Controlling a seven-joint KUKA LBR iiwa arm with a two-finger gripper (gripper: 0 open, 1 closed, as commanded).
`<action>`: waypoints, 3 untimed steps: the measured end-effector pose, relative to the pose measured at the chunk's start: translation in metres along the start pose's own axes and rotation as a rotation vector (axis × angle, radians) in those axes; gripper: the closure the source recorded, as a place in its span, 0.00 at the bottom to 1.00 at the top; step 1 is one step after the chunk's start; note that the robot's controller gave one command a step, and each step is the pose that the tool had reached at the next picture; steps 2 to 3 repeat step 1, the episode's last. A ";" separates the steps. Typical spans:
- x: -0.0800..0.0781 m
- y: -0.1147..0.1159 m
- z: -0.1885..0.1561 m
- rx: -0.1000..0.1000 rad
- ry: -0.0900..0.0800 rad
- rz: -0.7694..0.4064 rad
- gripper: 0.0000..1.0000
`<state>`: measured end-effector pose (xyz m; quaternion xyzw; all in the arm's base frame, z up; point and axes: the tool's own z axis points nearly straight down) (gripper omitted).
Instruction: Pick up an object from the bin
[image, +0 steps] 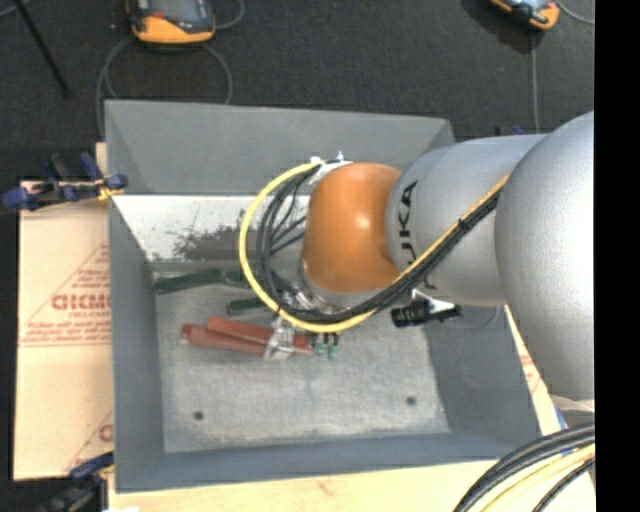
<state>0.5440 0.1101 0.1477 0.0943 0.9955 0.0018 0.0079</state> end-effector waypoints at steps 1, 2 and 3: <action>-0.027 0.063 -0.129 0.003 0.010 0.020 1.00; -0.027 0.063 -0.129 0.003 0.010 0.020 1.00; -0.027 0.063 -0.129 0.003 0.010 0.020 1.00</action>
Offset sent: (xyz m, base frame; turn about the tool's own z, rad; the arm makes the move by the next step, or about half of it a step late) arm 0.0000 0.0000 0.0000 0.0000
